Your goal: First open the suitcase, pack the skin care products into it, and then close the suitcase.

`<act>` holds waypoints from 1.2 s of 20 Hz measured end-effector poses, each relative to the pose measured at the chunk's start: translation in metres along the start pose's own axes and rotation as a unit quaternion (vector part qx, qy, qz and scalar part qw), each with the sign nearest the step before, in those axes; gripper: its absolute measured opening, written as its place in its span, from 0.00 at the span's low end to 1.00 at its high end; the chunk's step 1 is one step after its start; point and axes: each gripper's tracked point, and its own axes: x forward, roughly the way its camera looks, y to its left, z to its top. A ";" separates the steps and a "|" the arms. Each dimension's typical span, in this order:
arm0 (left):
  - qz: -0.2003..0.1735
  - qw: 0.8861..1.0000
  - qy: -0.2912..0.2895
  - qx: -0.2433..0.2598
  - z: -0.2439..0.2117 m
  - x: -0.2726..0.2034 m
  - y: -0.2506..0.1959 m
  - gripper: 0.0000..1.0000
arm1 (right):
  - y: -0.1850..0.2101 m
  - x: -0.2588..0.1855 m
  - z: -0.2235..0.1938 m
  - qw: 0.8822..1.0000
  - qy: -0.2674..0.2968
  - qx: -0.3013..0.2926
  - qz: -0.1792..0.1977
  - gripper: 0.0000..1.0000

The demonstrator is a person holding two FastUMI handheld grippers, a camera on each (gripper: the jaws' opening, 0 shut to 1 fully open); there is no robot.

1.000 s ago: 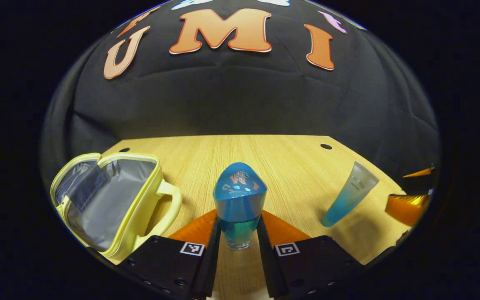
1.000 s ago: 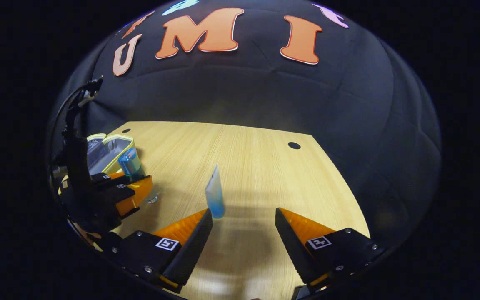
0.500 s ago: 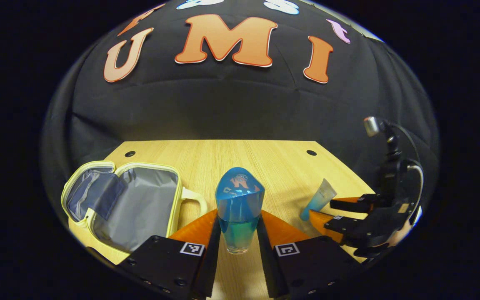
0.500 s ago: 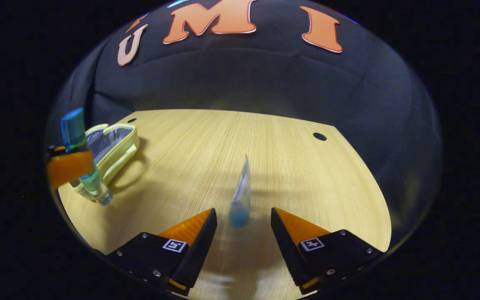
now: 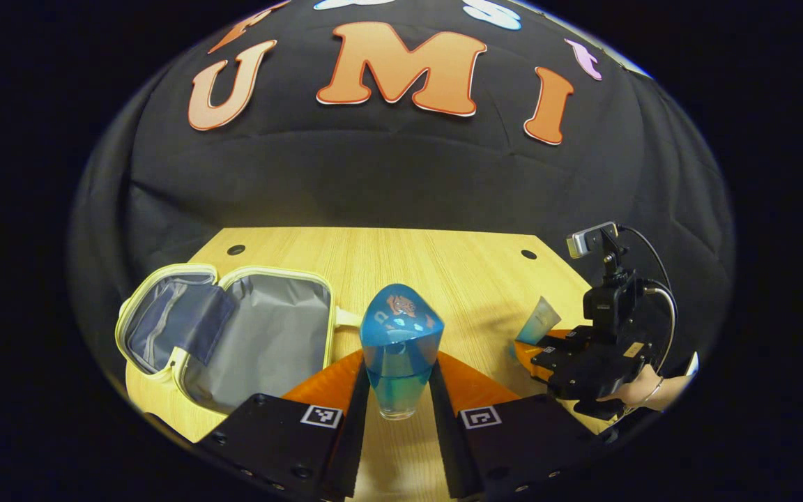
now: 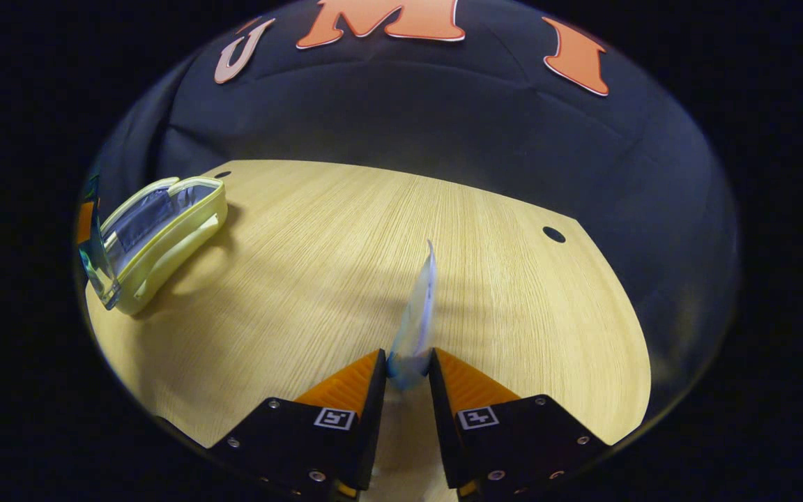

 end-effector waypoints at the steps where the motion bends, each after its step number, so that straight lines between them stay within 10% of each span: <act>1: -0.002 1.000 0.001 0.000 0.000 -0.005 0.005 0.47 | 0.003 -0.007 0.001 1.000 0.004 0.010 0.006 0.38; 11: -0.018 0.999 0.032 0.016 0.039 -0.067 0.108 0.47 | 0.093 -0.106 0.087 0.989 -0.012 0.118 0.086 0.37; 24: -0.052 0.980 0.188 0.021 -0.008 0.012 0.226 0.46 | 0.207 -0.138 0.118 0.981 0.010 0.159 0.115 0.37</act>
